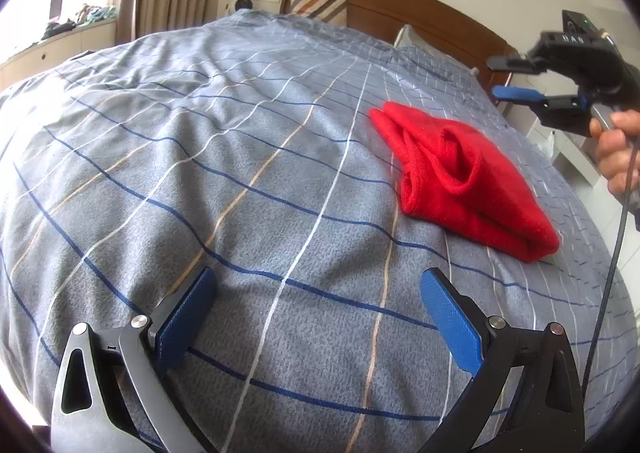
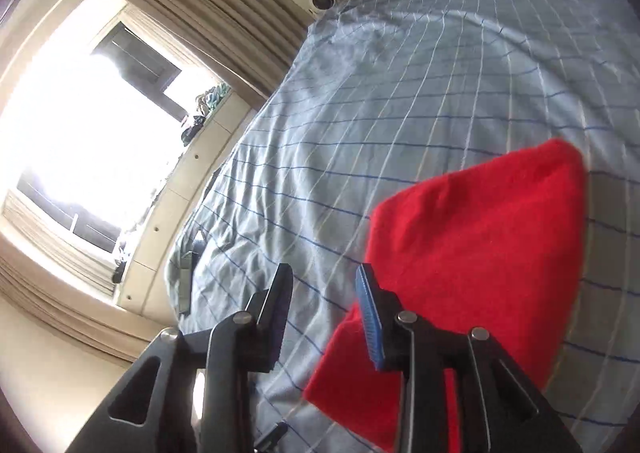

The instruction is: Fold small clothes

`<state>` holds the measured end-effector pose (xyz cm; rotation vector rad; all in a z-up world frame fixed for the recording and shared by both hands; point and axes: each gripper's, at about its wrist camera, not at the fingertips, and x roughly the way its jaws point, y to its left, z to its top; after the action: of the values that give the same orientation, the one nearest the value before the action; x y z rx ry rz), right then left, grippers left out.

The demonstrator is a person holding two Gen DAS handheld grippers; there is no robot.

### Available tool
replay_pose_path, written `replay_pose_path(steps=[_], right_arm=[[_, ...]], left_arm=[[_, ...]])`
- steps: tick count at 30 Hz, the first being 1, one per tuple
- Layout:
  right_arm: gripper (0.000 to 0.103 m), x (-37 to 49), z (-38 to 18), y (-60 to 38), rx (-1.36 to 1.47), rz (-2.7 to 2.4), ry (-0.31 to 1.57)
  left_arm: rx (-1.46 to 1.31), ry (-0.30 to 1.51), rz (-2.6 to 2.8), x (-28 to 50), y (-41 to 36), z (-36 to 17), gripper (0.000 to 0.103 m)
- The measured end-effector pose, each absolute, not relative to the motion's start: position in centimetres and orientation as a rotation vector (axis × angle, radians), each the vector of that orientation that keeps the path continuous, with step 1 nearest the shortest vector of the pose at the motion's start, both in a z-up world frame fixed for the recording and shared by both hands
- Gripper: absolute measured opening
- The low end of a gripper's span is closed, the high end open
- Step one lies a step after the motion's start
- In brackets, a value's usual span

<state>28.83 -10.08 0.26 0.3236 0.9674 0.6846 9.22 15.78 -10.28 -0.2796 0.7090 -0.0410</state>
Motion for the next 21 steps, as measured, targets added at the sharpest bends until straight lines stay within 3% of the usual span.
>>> replay_pose_path(steps=[3, 12, 16, 21], right_arm=[[0.035, 27.0, -0.3, -10.8, 0.055, 0.568, 0.976], [0.037, 22.8, -9.4, -1.1, -0.17, 0.656, 1.011], [0.037, 21.9, -7.3, -2.0, -0.132, 0.703, 0.995], [0.037, 20.0, -2.1, -10.4, -0.043, 0.62, 0.883]], left_arm=[[-0.284, 0.711, -0.028, 9.4, 15.7, -10.3, 0.102], [-0.228, 0.71, -0.009, 9.0, 15.1, -10.8, 0.102], [-0.205, 0.717, -0.007, 9.0, 14.9, -10.8, 0.102], [-0.216, 0.726, -0.004, 9.3, 15.0, -10.8, 0.102]])
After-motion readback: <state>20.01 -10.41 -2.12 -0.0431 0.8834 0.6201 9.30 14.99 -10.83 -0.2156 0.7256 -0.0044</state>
